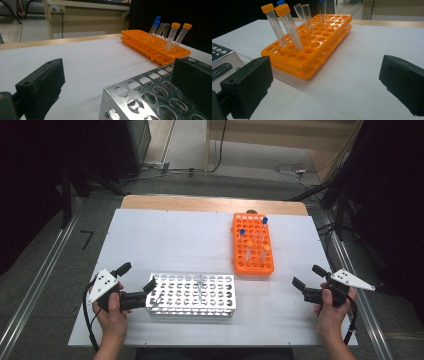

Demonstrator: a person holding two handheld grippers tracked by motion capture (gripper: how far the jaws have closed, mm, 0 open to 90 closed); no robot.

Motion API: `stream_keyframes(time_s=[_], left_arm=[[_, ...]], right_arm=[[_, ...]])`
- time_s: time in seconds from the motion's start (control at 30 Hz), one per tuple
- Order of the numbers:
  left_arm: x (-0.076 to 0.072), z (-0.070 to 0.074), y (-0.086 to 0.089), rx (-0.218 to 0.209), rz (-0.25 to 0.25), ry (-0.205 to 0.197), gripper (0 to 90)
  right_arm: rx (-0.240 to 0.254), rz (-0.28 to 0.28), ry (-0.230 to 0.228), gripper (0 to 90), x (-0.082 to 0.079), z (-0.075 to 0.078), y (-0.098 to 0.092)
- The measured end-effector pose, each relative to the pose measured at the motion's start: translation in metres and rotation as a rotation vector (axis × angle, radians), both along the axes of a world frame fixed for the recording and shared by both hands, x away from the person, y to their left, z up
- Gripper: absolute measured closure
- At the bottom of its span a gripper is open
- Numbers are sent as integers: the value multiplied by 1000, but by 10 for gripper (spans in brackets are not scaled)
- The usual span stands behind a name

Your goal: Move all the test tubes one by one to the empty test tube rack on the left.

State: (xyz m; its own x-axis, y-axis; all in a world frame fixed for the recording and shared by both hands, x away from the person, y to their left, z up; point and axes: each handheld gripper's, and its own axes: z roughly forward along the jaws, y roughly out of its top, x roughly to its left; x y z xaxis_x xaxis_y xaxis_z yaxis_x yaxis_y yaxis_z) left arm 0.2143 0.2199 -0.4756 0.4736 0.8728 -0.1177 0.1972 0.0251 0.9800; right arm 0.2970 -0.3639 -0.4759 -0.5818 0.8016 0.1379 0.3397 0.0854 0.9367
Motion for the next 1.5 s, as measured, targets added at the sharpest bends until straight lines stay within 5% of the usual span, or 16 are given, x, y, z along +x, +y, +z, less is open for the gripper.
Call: stream_keyframes(time_s=[0.33,0.4,0.77,1.17,1.5], left_arm=[[2,2,-2,-24,-6,10,0],[4,3,-1,-74,-27,18,0],[7,7,-4,-24,-27,5,0],[12,7,-9,-6,-53,3,0],[8,10,-12,4,-57,-4,0]], right_arm=[[-55,9,-8,0,6,15,13],[-52,19,-1,0,10,19,19],[-29,127,20,74,39,28,53],[-47,217,104,411,70,1,91],[-114,148,97,639,74,-11,99]])
